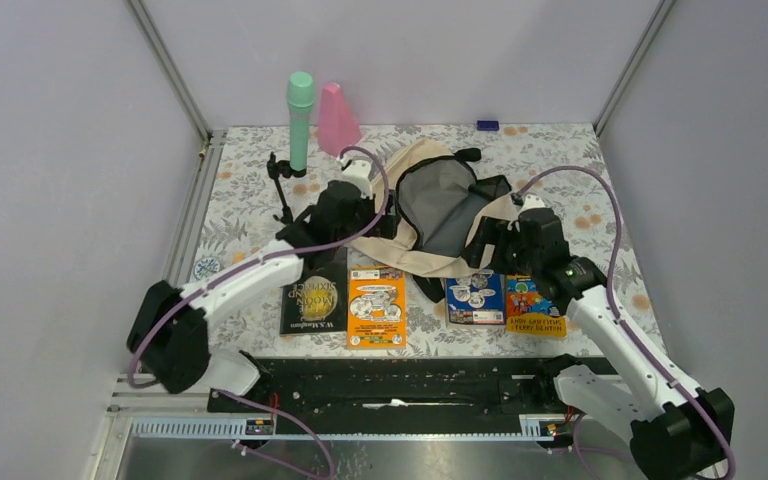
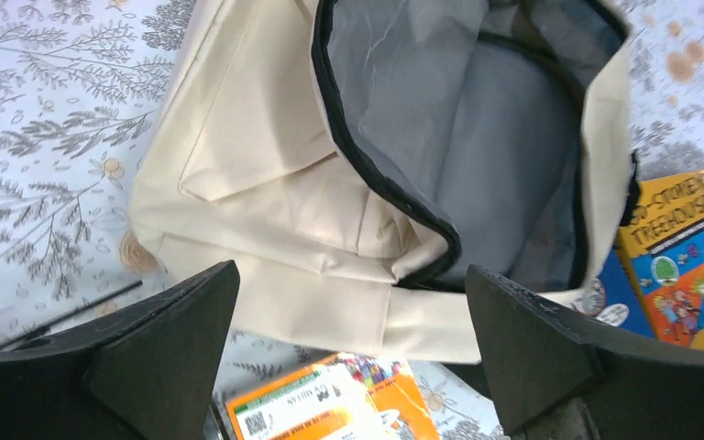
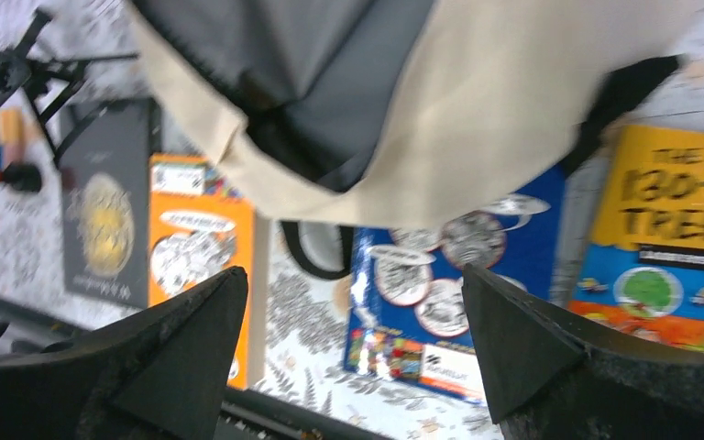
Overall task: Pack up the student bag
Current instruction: Unzip the student bag at the center of the board.
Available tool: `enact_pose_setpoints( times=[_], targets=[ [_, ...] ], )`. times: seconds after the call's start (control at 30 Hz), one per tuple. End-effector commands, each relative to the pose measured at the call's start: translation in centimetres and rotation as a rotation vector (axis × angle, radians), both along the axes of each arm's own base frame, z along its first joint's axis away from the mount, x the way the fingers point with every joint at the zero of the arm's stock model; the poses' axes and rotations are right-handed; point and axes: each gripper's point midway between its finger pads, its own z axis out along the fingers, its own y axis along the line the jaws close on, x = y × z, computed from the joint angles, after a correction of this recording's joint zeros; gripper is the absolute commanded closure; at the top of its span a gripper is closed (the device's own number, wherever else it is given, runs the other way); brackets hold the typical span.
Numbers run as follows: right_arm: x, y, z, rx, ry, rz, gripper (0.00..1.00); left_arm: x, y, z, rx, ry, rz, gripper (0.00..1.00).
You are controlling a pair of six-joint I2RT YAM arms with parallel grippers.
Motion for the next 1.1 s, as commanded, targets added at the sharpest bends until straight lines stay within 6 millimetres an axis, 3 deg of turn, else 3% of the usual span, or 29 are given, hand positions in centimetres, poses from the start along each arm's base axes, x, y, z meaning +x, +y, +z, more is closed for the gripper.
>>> enact_pose_setpoints(
  times=[0.0,0.13,0.23,0.4,0.6,0.87,1.07],
  targets=[
    [-2.1,4.2,0.7,0.129,-0.013,0.087,0.07,-3.0,1.3,2.9,-0.123,-0.082,0.108,0.01],
    [-3.9,6.4,-0.4,0.204,-0.009,0.090,0.12,-8.9,1.1,-0.1,-0.187,0.017,0.065,0.01],
    [-5.2,8.0,-1.1,0.244,-0.017,0.087,0.12,-13.2,1.8,-4.2,-0.204,0.180,0.059,0.01],
    [-7.1,11.1,-2.2,0.352,0.013,0.109,0.13,-17.5,3.8,-8.3,-0.235,0.320,0.081,0.01],
    [-9.3,14.5,-4.3,0.368,0.078,0.163,0.13,-19.1,5.7,-9.3,-0.216,0.374,0.114,0.01],
    [-10.8,17.8,-6.8,0.371,0.138,0.201,0.15,-21.6,5.5,-11.5,-0.248,0.511,0.090,0.06],
    [-11.2,18.9,-8.2,0.375,0.182,0.215,0.17,-21.5,4.8,-11.5,-0.292,0.496,0.063,0.14]
  ],
)
